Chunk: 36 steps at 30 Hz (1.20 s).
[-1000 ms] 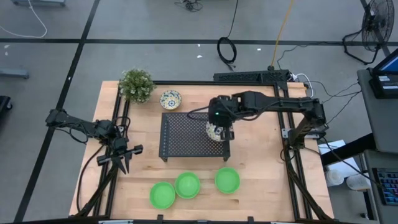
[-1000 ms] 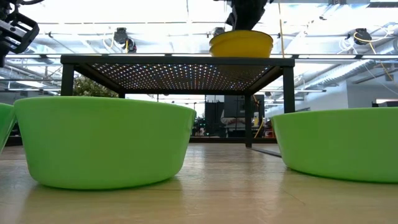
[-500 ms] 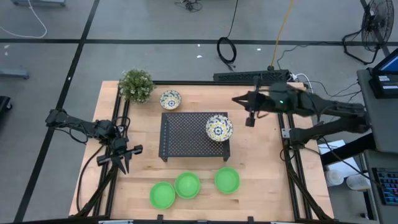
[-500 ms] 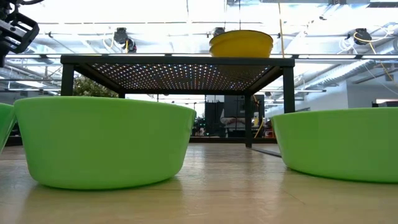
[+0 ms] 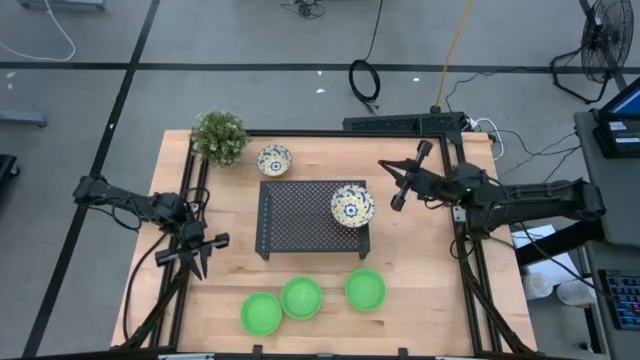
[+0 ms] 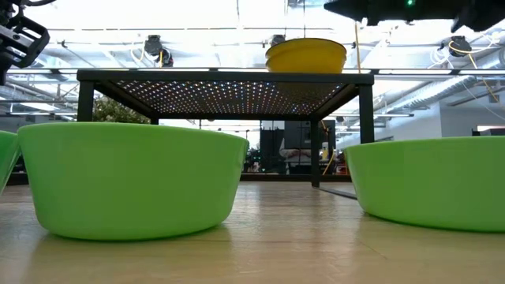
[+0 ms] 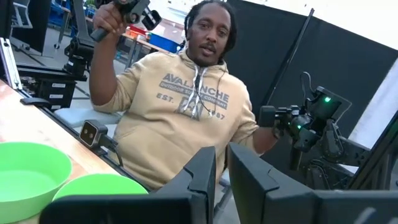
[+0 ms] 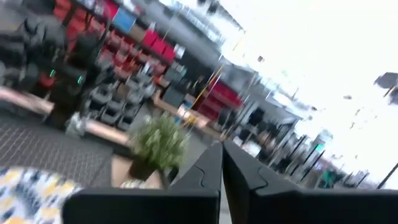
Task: Pick & Place Mini bowls
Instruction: Stack the white patterned bowl on top of the white patterned bowl on the shelf
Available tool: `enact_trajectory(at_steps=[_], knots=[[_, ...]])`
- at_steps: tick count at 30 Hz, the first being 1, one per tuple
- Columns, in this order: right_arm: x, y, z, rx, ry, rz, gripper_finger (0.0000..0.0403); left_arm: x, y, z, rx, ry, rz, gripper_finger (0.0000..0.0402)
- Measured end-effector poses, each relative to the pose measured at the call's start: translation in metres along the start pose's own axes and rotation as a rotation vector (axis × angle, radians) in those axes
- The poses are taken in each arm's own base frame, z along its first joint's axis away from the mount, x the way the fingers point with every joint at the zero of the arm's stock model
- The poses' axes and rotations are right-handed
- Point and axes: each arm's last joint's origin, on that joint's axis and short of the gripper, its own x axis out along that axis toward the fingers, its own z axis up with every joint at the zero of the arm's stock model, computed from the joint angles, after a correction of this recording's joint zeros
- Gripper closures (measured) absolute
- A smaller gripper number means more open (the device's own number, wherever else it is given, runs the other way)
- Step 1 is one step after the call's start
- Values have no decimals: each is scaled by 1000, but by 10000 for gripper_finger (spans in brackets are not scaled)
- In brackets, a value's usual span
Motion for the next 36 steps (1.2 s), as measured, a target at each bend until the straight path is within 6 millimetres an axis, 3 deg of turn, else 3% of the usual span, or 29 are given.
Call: enact_trajectory(at_steps=[12, 16, 19, 24, 36], knots=[[0, 1, 4, 7, -83, 51, 403, 0, 0, -1, 30, 24, -32, 355], [1, 1, 3, 48, -78, 56, 403, -1, 3, 1, 201, -27, 86, 355], [1, 1, 3, 95, -69, 62, 403, -2, 6, 5, 441, -62, 205, 355], [0, 2, 3, 179, -67, 71, 403, -3, 7, 8, 697, -69, 279, 355], [1, 2, 2, 245, -58, 77, 403, -4, 8, 9, 529, -103, 306, 355]])
